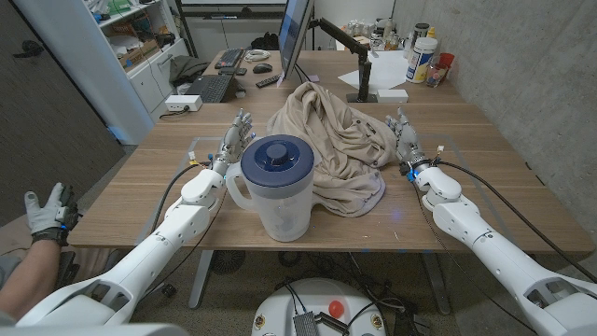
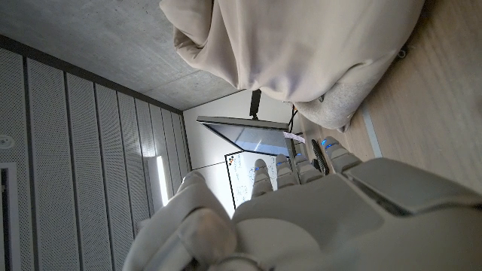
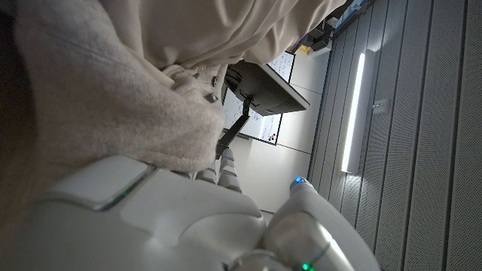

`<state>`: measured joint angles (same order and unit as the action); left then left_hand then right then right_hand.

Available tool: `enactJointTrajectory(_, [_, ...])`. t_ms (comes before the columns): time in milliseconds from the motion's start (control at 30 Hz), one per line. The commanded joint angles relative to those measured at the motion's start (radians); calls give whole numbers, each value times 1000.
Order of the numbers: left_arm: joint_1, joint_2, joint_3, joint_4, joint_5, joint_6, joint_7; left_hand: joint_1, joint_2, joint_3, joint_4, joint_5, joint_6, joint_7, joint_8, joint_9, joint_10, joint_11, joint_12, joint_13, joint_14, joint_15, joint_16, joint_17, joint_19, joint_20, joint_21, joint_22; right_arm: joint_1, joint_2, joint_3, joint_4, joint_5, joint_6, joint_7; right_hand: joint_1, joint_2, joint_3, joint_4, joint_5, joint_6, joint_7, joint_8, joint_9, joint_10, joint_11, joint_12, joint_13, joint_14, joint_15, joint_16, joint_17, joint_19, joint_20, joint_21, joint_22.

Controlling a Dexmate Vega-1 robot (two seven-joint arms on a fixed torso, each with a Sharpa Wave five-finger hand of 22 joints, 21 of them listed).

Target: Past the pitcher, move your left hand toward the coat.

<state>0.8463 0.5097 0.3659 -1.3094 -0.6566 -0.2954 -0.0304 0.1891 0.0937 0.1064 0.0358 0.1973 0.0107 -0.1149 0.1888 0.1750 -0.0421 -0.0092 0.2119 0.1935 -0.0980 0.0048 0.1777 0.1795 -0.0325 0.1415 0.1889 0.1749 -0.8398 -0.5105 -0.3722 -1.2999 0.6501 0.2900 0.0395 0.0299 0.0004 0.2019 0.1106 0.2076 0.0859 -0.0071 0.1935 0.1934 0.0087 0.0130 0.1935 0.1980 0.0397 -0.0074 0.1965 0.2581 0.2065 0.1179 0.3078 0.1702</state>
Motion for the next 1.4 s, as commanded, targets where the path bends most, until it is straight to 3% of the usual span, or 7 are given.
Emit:
enactJointTrajectory(33, [-4,-7,-1,6,-8,-7,-12,10,2,9,-3,3,-1,-7,4,4,-10,0,4,4,-10,1,7,3,-3,6,4,3,8,-1,-6,5,-4,3,12,6,-1,6,-1,8,5,0,6,1,1,9,5,4,6,-2,7,5,9,0,6,5])
enactJointTrajectory(1000, [-23,-28,-3,46,-28,-40,-58,14,2,12,-7,-1,1,-7,3,4,2,0,8,4,-9,0,10,4,2,1,7,3,3,-4,-5,0,-3,7,15,8,2,4,-1,8,3,-3,5,1,1,8,6,4,6,-2,11,1,24,3,1,6])
enactJointTrajectory(1400, [-30,-10,-2,18,-18,-10,-42,15,2,13,-9,-2,5,-6,3,4,4,-3,9,4,-9,0,10,4,2,-1,7,3,-2,-8,-1,-6,1,3,12,10,3,4,-2,8,3,-5,5,1,1,8,6,4,7,-2,12,-1,24,4,-3,6])
